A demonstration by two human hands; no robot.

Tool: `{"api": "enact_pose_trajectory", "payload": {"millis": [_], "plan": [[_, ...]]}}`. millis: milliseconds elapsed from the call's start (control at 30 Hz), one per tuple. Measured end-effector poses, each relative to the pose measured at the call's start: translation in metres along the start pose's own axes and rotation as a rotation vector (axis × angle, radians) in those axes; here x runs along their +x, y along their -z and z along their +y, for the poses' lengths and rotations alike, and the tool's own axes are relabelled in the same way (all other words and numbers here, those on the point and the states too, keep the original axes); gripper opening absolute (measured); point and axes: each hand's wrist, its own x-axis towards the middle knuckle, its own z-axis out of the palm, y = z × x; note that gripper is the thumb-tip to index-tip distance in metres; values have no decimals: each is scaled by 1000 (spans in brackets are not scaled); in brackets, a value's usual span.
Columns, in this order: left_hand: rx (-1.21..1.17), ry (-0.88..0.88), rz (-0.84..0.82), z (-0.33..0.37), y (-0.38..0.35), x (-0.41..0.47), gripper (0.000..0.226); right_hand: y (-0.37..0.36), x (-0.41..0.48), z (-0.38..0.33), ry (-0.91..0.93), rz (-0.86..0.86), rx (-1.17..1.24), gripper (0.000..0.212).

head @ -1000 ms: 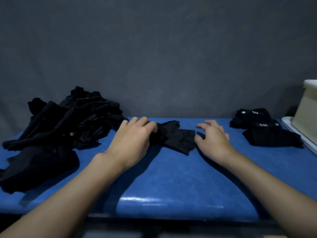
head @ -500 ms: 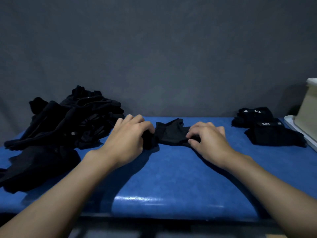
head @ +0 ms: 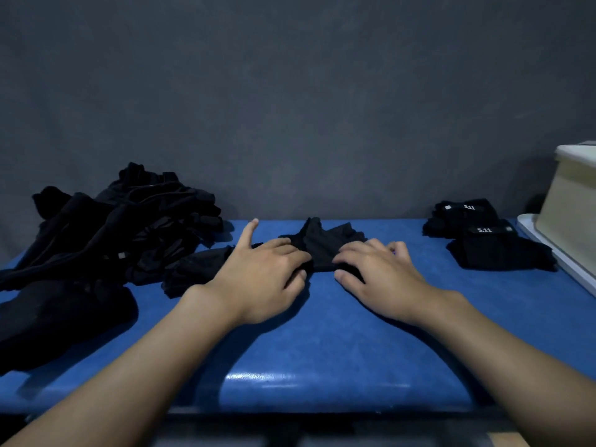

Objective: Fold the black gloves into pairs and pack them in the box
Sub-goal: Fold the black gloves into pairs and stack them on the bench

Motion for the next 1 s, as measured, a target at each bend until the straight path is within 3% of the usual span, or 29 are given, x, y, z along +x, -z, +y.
{"api": "enact_pose_trajectory", "payload": {"millis": [67,133,233,333,533,700,867,1000], "plan": [[-144,-8,2,7,4,0,45,2,0,4,-43,13,-23,26],[-231,-22,46,10,5,2,41,4,1,5,-83,53,-19,27],[-180,-5,32,7,-1,5,41,5,1,1,-70,94,43,31],[-141,-3,-8,7,-6,5,38,3,0,-2,-35,-10,136,34],[-226,-32,96,17,1,7,30,1,4,7,-117,37,178,47],[-161,69,137,13,-10,9,44,6,-4,6,-94,33,207,18],[-113,59,9,15,-14,11,58,10,-8,5,-90,-91,221,55],[-23,36,-62,14,-13,12,74,12,-11,7,-69,-111,202,61]]}}
